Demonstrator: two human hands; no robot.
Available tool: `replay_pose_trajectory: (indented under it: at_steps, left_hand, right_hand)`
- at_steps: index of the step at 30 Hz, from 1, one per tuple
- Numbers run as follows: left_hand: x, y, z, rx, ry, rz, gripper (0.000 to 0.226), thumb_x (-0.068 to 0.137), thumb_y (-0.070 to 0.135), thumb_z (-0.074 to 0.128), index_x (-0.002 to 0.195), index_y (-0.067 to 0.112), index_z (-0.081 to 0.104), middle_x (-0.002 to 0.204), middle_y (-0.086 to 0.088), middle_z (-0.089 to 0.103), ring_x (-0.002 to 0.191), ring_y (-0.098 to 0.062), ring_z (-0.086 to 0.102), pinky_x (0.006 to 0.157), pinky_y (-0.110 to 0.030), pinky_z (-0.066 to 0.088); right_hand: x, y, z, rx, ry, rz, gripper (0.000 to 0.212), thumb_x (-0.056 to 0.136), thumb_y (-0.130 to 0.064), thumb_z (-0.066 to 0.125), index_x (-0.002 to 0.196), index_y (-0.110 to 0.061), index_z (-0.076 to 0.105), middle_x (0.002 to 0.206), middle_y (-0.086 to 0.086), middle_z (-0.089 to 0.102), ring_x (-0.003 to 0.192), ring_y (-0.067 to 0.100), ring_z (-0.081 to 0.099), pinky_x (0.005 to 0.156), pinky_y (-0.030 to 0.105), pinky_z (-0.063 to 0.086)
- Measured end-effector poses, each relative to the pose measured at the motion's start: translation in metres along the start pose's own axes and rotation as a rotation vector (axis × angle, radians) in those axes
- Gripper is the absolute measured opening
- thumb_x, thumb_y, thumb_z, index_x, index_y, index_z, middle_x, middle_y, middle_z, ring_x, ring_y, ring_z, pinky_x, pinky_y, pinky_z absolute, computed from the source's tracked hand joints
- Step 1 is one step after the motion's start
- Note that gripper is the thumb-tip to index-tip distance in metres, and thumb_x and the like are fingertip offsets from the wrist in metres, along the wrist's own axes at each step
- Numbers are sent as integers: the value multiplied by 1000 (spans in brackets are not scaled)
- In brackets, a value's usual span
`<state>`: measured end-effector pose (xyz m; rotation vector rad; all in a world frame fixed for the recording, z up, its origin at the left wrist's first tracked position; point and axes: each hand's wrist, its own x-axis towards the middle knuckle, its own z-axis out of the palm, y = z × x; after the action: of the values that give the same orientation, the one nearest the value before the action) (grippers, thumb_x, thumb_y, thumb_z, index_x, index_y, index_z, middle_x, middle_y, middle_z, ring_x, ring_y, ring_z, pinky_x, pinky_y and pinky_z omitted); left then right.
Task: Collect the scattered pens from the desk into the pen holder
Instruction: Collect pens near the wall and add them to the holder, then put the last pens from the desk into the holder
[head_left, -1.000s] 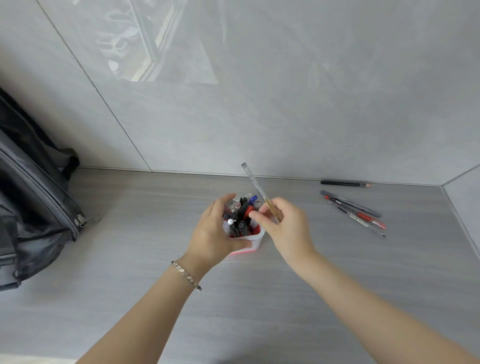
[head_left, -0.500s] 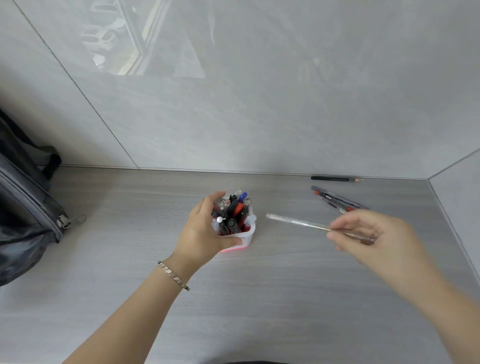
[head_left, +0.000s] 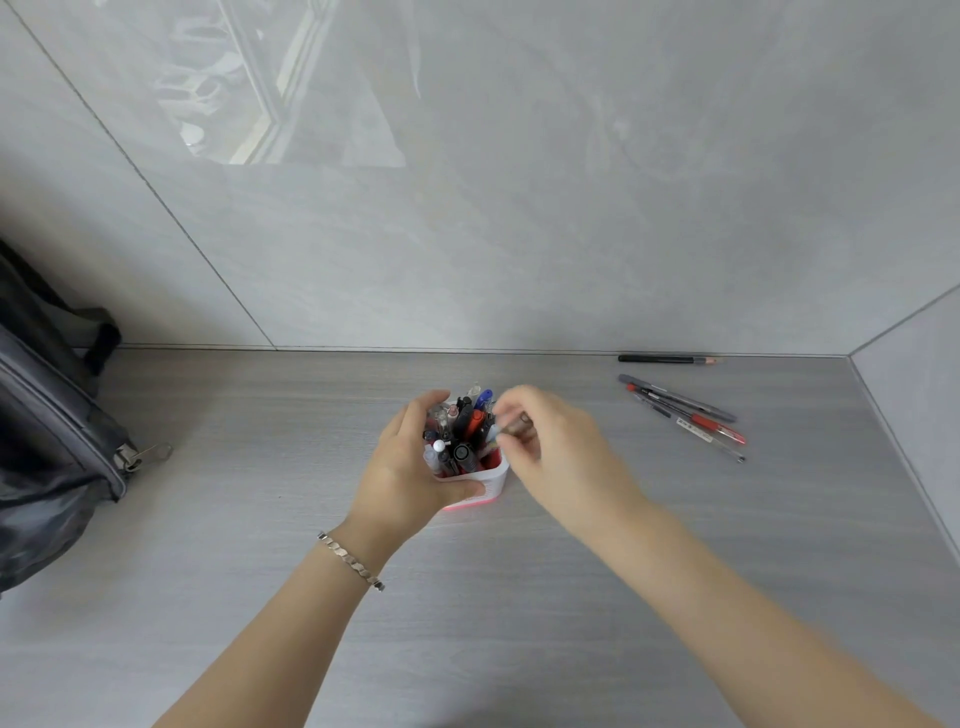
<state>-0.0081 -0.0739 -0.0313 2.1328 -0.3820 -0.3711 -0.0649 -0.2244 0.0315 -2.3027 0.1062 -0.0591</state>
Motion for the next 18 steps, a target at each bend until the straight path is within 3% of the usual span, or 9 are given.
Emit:
replay_pose_trajectory:
  at_steps: [3, 5, 7, 10, 12, 15, 18]
  left_hand:
    - [0, 0, 0, -5, 4, 6, 91, 51, 15, 87, 127, 24, 38, 115, 11, 47, 105, -5, 41, 78, 8, 28]
    - [1, -1, 0, -4, 6, 15, 91, 50, 14, 87, 127, 23, 38, 114, 11, 48, 106, -6, 42, 80, 4, 29]
    - [1, -2, 1, 3, 8, 18, 92, 50, 15, 87, 127, 22, 39, 115, 10, 48, 107, -6, 42, 80, 0, 31]
    - [1, -2, 1, 1, 10, 23, 92, 49, 14, 88, 126, 22, 39, 115, 10, 49, 107, -6, 42, 81, 0, 32]
    - [1, -3, 1, 6, 6, 27, 92, 49, 14, 88, 126, 22, 39, 115, 11, 48, 107, -6, 42, 83, -4, 30]
    - [2, -4, 1, 4, 10, 21, 92, 49, 16, 88, 126, 23, 39, 114, 10, 48, 104, -4, 41, 79, 6, 27]
    - [1, -5, 2, -10, 16, 20, 91, 49, 16, 88, 126, 23, 39, 114, 8, 49, 104, -6, 43, 80, 3, 30]
  right_hand:
    - [0, 8, 13, 151, 189, 40, 23, 81, -13, 66, 96, -25, 53, 88, 8, 72, 80, 25, 67, 75, 42, 54]
    - [-3, 16, 24, 111, 320, -40, 23, 81, -26, 63, 99, -32, 51, 84, 7, 75, 74, 20, 67, 70, 34, 53]
    - [-5, 21, 32, 66, 425, -158, 18, 86, -32, 55, 104, -28, 55, 82, 7, 75, 70, 15, 64, 67, 25, 51]
    - [-2, 27, 34, 59, 540, -246, 20, 87, -24, 56, 101, -13, 65, 80, 8, 73, 66, 10, 58, 65, 18, 49]
    - [-1, 26, 31, 44, 579, -249, 17, 81, -19, 59, 97, -15, 64, 74, 6, 73, 61, 12, 56, 60, 17, 47]
    - [-4, 26, 29, 37, 559, -238, 16, 78, -19, 58, 93, -22, 57, 69, 5, 72, 62, 14, 55, 60, 14, 44]
    - [3, 25, 29, 32, 507, -229, 14, 78, -19, 59, 88, -13, 67, 73, 7, 75, 65, 14, 57, 60, 16, 47]
